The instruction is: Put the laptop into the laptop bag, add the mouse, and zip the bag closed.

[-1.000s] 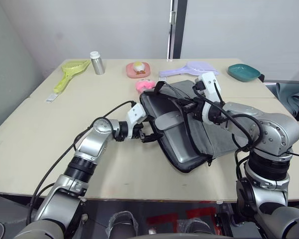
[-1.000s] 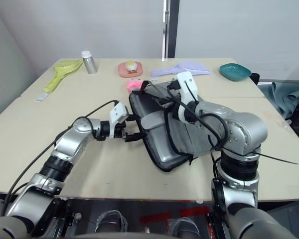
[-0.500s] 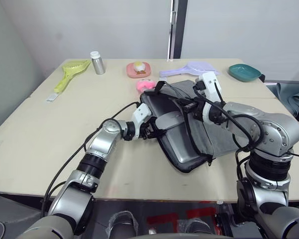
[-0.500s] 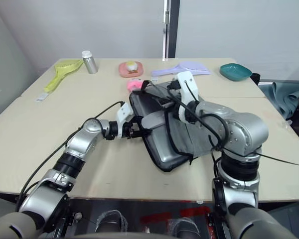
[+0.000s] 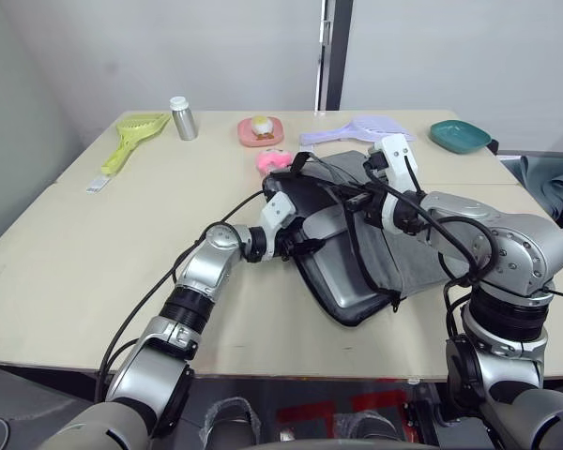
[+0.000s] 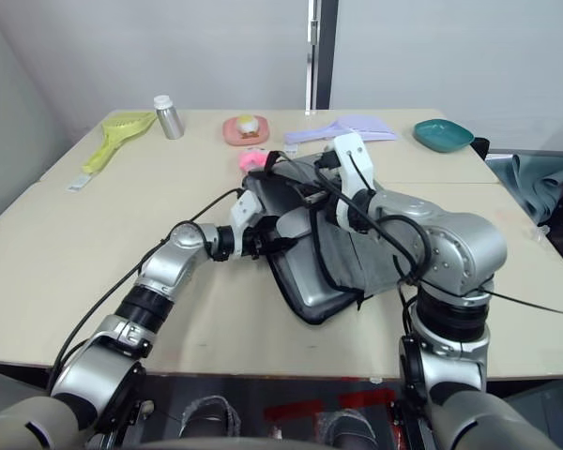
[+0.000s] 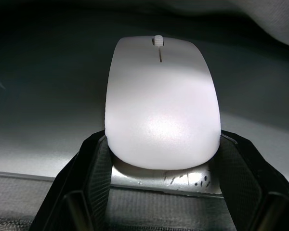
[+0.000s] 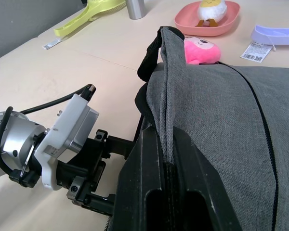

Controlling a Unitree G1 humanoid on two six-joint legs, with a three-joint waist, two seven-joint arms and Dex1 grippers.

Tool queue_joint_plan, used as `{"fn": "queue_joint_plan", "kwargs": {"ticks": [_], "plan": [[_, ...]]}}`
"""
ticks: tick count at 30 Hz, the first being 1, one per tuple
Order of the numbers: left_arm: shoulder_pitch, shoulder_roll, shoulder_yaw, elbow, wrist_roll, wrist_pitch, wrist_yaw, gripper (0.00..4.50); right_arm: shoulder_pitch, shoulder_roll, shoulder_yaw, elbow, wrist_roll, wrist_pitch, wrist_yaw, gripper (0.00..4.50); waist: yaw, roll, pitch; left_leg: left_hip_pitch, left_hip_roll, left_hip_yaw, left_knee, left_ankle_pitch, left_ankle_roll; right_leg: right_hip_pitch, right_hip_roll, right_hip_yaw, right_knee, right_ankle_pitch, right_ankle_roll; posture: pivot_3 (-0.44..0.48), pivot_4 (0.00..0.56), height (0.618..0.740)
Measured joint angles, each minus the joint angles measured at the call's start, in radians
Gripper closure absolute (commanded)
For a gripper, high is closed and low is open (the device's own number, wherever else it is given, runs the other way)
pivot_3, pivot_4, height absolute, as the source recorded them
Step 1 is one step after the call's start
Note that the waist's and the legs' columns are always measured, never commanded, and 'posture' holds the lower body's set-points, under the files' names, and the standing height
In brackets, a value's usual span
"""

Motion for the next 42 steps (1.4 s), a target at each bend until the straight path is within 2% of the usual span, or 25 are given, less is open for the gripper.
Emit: {"fn": "queue_joint_plan", "kwargs": {"ticks": [10,12,14,18,20,23,29,32,34,38,42], "plan": [[-0.05,-0.057,-0.006,0.088,0.036,-0.056,0.036,1.93,0.001,0.008,0.003,-0.001,0.0,0.0,-0.001,4.5,-0.001,0.0,0.0,0.0,0.0,0.0,0.0,0.0,0.0,0.0,0.0,0.0,0.0,0.001,0.001,0.0,0.15,0.74],[-0.05,-0.056,-0.007,0.088,0.038,-0.059,0.033,0.87,0.001,0.008,0.003,-0.001,0.0,0.0,-0.001,4.5,-0.001,0.0,0.0,0.0,0.0,0.0,0.0,0.0,0.0,0.0,0.0,0.0,0.0,0.001,0.001,0.0,0.15,0.74],[-0.05,-0.053,-0.007,0.088,0.037,-0.058,0.026,0.17,0.001,0.008,0.003,-0.001,0.0,0.0,-0.001,4.5,-0.001,0.0,0.0,0.0,0.0,0.0,0.0,0.0,0.0,0.0,0.0,0.0,0.0,0.001,0.001,0.0,0.15,0.74],[-0.042,-0.034,-0.005,0.07,0.034,-0.056,0.016,0.05,0.001,0.008,0.003,-0.001,0.0,0.0,-0.001,4.5,-0.001,0.0,0.0,0.0,0.0,0.0,0.0,0.0,0.0,0.0,0.0,0.0,0.0,0.001,0.001,0.0,0.15,0.74],[-0.013,-0.013,0.0,0.0,0.014,-0.033,-0.006,0.05,0.002,0.008,0.003,-0.002,0.0,0.0,0.0,4.5,-0.002,0.0,0.0,0.0,0.0,0.0,0.0,0.0,0.0,0.0,0.0,0.0,0.0,0.001,0.001,0.0,0.15,0.74],[0.028,0.048,0.014,-0.124,-0.027,0.019,-0.043,0.05,0.003,0.007,0.002,-0.002,0.0,0.0,0.001,4.5,-0.003,0.0,0.0,0.0,0.0,0.0,-0.001,0.0,0.0,0.0,0.0,0.0,0.0,-0.001,-0.001,0.0,0.15,0.74],[0.102,0.246,0.112,-0.347,-0.131,0.151,-0.115,0.05,0.019,0.006,0.0,-0.004,0.002,0.0,0.004,4.5,-0.002,0.001,0.0,0.0,0.0,0.0,-0.001,0.0,0.0,0.0,0.0,-0.001,0.0,-0.002,-0.004,0.0,0.15,0.74],[0.123,0.33,0.155,-0.405,-0.187,0.205,-0.156,0.05,0.029,0.005,0.003,-0.004,0.003,-0.001,0.013,4.5,-0.001,0.001,0.001,0.0,0.0,0.0,0.0,0.0,0.0,0.0,0.0,-0.001,0.0,-0.002,-0.004,0.0,0.15,0.74],[0.163,0.437,0.215,-0.439,-0.262,0.257,-0.236,0.05,0.039,-0.005,0.008,-0.004,0.011,-0.005,0.033,4.5,-0.007,0.001,0.001,0.001,0.0,0.0,-0.002,0.0,-0.001,-0.001,0.0,-0.002,0.0,-0.002,-0.003,0.0,0.15,0.74],[0.276,0.586,0.301,-0.481,-0.381,0.307,-0.4,0.05,0.048,-0.022,0.015,-0.004,0.013,-0.012,0.056,4.5,-0.01,0.001,0.001,0.001,0.0,0.001,-0.003,0.0,-0.001,-0.001,0.001,-0.002,-0.002,-0.002,-0.004,0.0,0.15,0.74],[0.314,0.636,0.371,-0.476,-0.469,0.357,-0.46,0.05,0.056,-0.034,0.025,-0.003,0.012,-0.019,0.065,4.5,-0.001,0.002,0.001,0.001,0.0,0.0,-0.002,0.0,-0.001,-0.001,0.0,-0.002,-0.001,-0.002,-0.004,0.0,0.15,0.74]]}}
